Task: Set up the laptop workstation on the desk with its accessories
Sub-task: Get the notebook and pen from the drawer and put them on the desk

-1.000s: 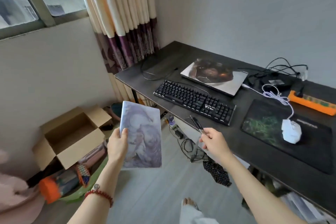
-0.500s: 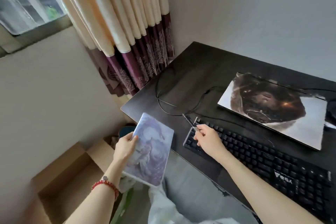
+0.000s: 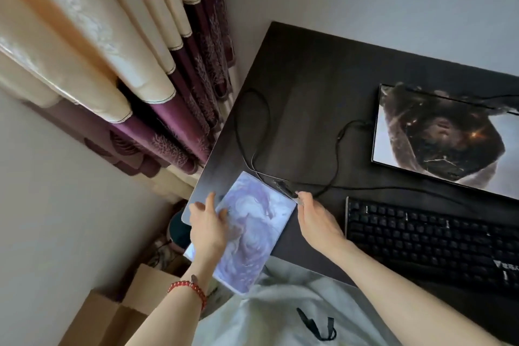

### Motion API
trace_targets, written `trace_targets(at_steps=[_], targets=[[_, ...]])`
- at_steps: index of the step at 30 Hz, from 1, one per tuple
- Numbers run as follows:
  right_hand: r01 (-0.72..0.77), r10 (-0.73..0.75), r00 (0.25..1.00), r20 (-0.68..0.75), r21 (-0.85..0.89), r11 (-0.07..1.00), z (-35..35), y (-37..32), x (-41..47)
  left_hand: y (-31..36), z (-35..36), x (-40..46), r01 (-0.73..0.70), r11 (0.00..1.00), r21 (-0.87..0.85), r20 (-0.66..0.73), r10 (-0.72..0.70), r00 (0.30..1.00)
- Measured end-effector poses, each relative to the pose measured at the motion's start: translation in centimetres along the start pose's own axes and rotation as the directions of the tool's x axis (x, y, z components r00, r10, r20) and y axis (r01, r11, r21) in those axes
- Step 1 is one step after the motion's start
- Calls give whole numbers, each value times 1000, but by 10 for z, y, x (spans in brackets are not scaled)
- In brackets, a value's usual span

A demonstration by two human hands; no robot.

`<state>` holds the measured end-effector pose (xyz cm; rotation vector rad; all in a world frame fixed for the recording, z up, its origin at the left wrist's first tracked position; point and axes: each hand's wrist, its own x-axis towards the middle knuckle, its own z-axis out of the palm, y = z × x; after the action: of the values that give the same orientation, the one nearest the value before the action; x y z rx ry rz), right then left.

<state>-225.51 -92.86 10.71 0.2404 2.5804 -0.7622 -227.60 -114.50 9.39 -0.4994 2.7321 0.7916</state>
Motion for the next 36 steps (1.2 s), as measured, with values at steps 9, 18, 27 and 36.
trace_targets(at_steps=[9, 18, 27, 36], targets=[[242, -266, 964, -9, -383, 891, 13, 5, 38, 9, 9, 33, -234, 926, 295, 53, 229, 972], [241, -260, 965, -26, -299, 923, 7, 33, 74, -7, 40, 38, -532, 690, 491, 321, 424, 847], [-38, -7, 962, -273, -158, 987, -48, 24, 185, 40, 52, 67, -375, 796, 475, 266, 277, 923], [-28, 95, 847, -524, 136, 990, -42, 1, 133, 86, 61, 83, -228, 858, 460, 165, 170, 972]])
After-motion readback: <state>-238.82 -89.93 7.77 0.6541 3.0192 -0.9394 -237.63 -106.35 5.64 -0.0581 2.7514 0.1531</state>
